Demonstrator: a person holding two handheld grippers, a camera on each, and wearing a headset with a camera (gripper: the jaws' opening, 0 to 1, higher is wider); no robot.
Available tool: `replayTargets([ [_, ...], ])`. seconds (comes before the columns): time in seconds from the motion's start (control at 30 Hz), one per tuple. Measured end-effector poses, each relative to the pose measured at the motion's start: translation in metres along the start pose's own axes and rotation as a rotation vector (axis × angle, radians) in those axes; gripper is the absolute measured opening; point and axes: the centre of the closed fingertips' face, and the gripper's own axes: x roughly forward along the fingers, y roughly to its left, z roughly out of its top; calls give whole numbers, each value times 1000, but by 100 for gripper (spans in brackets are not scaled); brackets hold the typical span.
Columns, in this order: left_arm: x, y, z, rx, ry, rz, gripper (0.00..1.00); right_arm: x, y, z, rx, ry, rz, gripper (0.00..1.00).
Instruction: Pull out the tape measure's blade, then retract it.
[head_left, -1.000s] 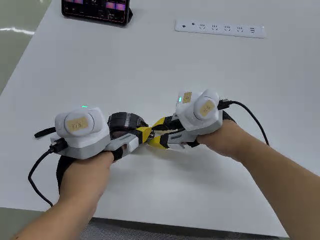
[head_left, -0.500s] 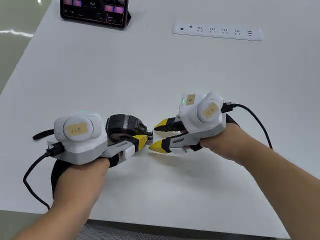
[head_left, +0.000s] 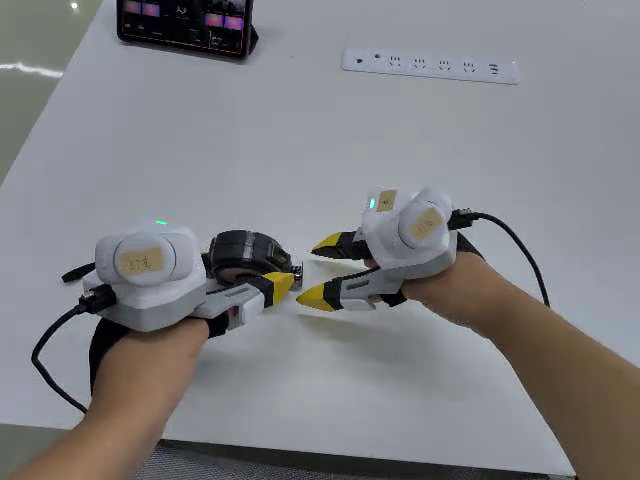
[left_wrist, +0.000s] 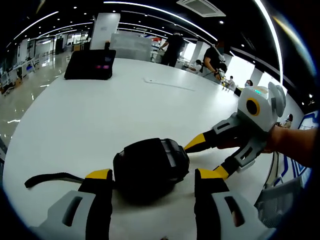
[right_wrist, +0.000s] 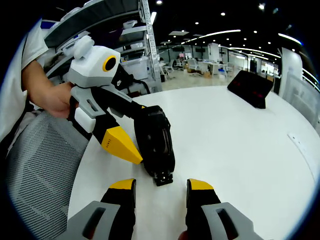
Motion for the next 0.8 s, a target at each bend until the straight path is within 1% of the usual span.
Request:
replayTargets([
  [0.07,-1,0,2,1,-7,-6,63,-2,1,1,2,-4,-4,38],
  [0.2,-4,-2,5,20,-7,-27,63,-7,2,3,7,-13,-21,40],
  [0.33,-9,-3,8,60,-10,-44,63,-15,2,1,29,-15,-49,44],
  [0.43,-11,-5,10,101,-15,-60,64,-20,4,0,27,-25,-66,46],
  [0.5,-13,-6,10,126,-10,-69,64,-23,4,0,26,-27,-80,48],
  [0.57,-14,-7,10,136,-9,-77,64,-28,3,-1,23,-29,-99,52],
  [0.7,-18,-9,12,159,-14,-89,65,-35,5,-4,10,-24,-115,58],
  [0.8,-21,-11,14,188,-22,-101,66,-42,6,-6,13,-24,-128,61],
])
